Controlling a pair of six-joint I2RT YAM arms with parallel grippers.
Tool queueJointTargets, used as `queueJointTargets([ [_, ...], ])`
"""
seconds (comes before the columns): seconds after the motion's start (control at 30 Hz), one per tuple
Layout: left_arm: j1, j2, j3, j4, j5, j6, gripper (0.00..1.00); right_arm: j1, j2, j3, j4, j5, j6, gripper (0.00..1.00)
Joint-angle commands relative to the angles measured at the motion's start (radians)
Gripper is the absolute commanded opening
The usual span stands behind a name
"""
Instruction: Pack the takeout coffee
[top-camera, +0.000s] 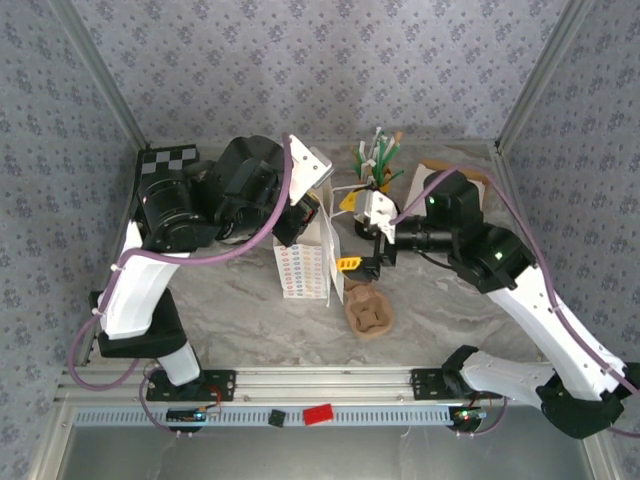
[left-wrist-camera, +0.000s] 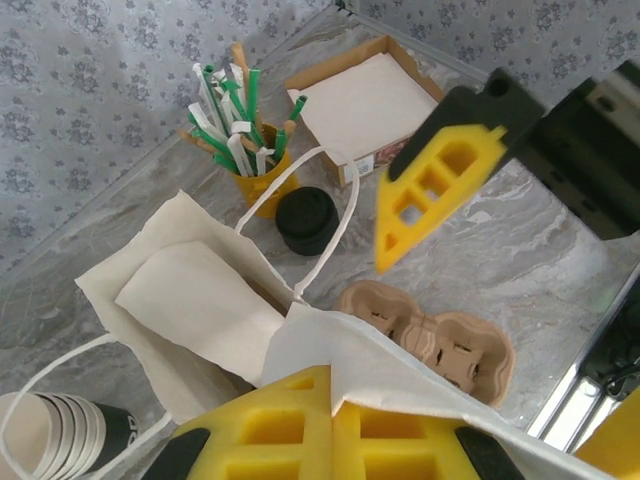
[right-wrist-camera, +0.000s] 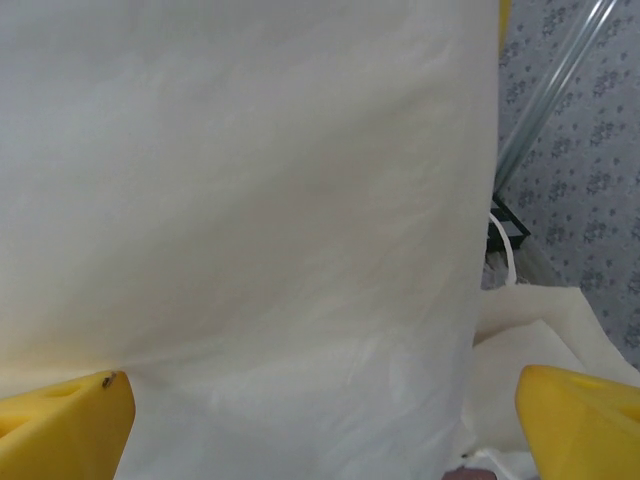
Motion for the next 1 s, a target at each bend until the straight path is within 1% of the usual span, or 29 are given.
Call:
queueJointTargets([
  [0.0, 0.004, -0.030, -0.042, 0.048, 0.041, -0.022, 0.00, 0.010, 0.012, 0.030, 0.042, 0.005, -0.011, 1.00],
  [0.07, 0.004, -0.048, -0.072, 0.082, 0.059, -0.023, 0.00, 0.010, 0.027, 0.032, 0.068, -0.001, -0.004, 1.00],
  [0.23, 0.005, -0.056, -0.080, 0.106, 0.072, -0.031, 0.00, 0.020, 0.082, 0.070, 0.064, -0.071, -0.006, 1.00],
  [0.3, 0.005, -0.060, -0.087, 0.113, 0.069, -0.035, 0.00, 0.025, 0.094, 0.078, 0.060, -0.071, -0.010, 0.94],
  [0.47, 0.008, -0.084, -0.121, 0.144, 0.077, -0.041, 0.00, 0.023, 0.087, 0.055, 0.088, -0.076, -0.010, 0.74],
  [0.57, 0.012, -0.094, -0.129, 0.148, 0.052, -0.046, 0.00, 0.023, 0.089, 0.068, 0.062, -0.078, -0.009, 0.61],
  [0.6, 0.014, -0.098, -0.133, 0.151, 0.055, -0.050, 0.00, 0.022, 0.088, 0.068, 0.056, -0.080, -0.010, 0.55],
  [0.67, 0.014, -0.111, -0.155, 0.171, 0.067, -0.050, 0.00, 0.023, 0.089, 0.069, 0.056, -0.083, -0.009, 0.35],
  [0.77, 0.019, -0.127, -0.175, 0.184, 0.037, -0.050, 0.00, 0.023, 0.088, 0.078, 0.047, -0.068, 0.008, 0.19],
  [0.9, 0.026, -0.149, -0.199, 0.199, 0.019, -0.043, 0.00, 0.024, 0.077, 0.084, 0.049, -0.037, 0.045, 0.05],
  [0.93, 0.026, -0.153, -0.203, 0.204, 0.011, -0.040, 0.00, 0.025, 0.077, 0.087, 0.049, -0.032, 0.060, 0.04],
  [0.97, 0.026, -0.155, -0.207, 0.207, -0.009, -0.036, 0.00, 0.026, 0.078, 0.095, 0.044, -0.016, 0.085, 0.00],
])
